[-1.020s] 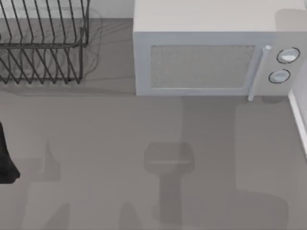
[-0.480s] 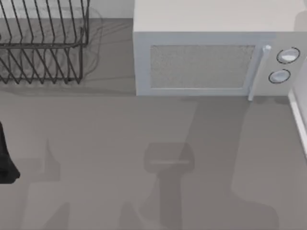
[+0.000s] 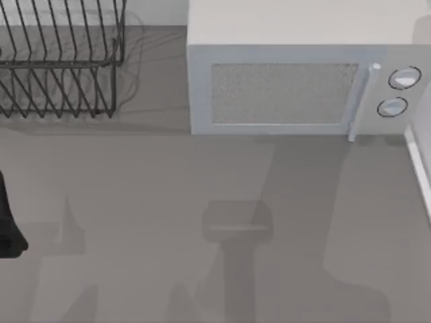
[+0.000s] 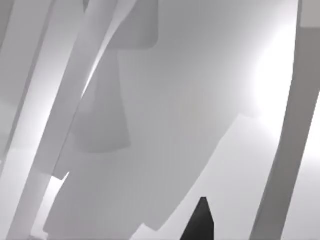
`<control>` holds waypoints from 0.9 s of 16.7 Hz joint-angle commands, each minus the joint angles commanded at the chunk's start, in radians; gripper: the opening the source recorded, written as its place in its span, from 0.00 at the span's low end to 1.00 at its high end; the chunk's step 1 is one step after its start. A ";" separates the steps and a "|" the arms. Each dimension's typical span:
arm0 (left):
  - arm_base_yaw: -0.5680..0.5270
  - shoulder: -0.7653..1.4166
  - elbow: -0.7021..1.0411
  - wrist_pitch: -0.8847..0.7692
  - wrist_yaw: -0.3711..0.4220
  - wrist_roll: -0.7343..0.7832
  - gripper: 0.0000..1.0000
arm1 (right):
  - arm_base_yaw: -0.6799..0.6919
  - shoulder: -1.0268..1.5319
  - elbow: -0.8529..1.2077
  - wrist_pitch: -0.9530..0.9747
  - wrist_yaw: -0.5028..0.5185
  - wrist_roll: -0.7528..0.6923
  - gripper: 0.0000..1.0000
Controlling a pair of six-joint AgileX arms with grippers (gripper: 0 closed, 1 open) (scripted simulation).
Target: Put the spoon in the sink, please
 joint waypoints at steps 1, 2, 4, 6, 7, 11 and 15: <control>0.000 0.000 0.000 0.000 0.000 0.000 1.00 | 0.000 0.000 0.000 0.000 0.000 0.000 0.38; 0.000 0.000 0.000 0.000 0.000 0.000 1.00 | 0.000 0.000 0.000 0.000 0.000 0.000 0.45; 0.000 0.000 0.000 0.000 0.000 0.000 1.00 | 0.000 0.000 0.000 0.000 0.000 0.000 0.60; 0.000 0.000 0.000 0.000 0.000 0.000 1.00 | 0.000 0.000 0.000 0.000 0.000 0.000 0.75; 0.000 0.000 0.000 0.000 0.000 0.000 1.00 | 0.000 0.000 0.000 0.000 0.000 0.000 0.83; 0.000 0.000 0.000 0.000 0.000 0.000 1.00 | 0.000 0.000 0.000 0.000 0.000 0.000 1.00; 0.000 0.000 0.000 0.000 0.000 0.000 1.00 | 0.000 0.000 0.000 0.000 0.000 0.000 1.00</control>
